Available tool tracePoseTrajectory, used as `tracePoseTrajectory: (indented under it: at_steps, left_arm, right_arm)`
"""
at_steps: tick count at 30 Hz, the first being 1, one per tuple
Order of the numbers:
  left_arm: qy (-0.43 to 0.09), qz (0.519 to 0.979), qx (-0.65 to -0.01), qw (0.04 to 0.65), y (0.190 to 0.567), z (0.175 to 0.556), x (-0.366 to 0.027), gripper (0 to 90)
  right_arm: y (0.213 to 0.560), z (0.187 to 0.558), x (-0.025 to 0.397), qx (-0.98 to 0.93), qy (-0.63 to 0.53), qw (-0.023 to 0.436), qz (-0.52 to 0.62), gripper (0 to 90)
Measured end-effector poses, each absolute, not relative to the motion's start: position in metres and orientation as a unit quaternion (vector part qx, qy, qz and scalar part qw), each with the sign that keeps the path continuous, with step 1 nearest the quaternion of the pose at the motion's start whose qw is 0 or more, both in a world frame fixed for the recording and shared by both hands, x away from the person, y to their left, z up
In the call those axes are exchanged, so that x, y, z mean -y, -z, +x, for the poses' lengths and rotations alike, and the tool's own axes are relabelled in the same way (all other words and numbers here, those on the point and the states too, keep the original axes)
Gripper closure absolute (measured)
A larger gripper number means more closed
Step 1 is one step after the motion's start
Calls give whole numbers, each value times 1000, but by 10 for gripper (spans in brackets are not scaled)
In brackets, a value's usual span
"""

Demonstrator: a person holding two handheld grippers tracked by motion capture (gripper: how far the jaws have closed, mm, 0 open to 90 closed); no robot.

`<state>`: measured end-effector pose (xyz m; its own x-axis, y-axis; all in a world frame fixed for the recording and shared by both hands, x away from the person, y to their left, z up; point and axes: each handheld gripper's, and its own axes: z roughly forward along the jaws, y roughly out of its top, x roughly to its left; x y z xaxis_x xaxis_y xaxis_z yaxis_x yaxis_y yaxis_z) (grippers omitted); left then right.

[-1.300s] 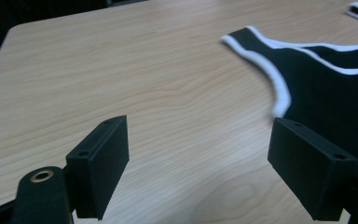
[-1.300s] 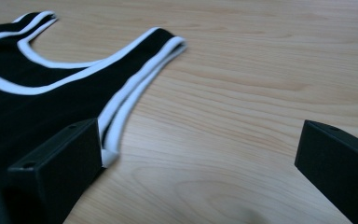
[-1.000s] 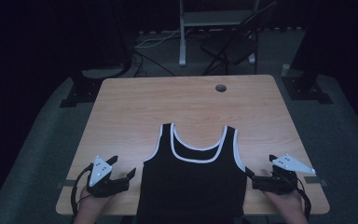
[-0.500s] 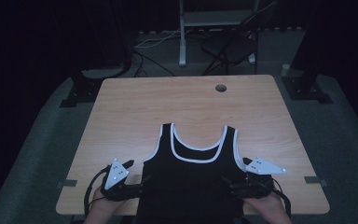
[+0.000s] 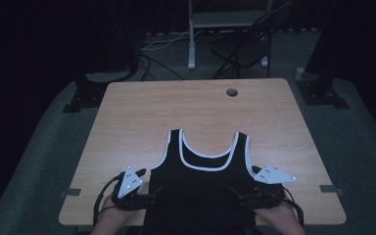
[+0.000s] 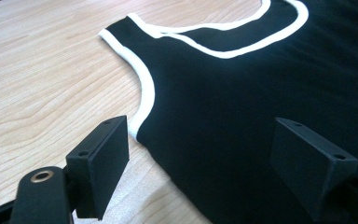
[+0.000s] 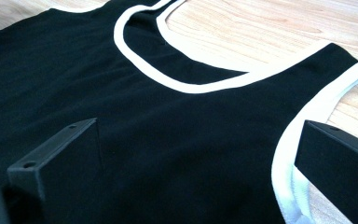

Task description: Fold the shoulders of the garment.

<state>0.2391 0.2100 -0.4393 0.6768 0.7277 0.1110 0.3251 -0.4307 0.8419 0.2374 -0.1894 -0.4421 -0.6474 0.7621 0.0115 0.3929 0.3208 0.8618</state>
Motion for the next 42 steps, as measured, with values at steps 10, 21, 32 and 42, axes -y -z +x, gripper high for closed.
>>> tracePoseTrajectory:
  at_steps: [10,21,32,42]
  left_arm:
    - [-216,824,-306,425,438,258,-210,203]
    - [-202,833,-278,434,423,299,-207,204]
    - [-181,859,-222,425,406,348,-183,204]
    - [-129,867,-197,439,408,404,-180,203]
  right_arm:
    - [442,237,191,-785,-458,200,365,5]
    - [443,237,192,-785,-462,197,363,5]
    - [443,237,192,-788,-462,191,359,5]
    - [443,237,194,-786,-469,186,357,5]
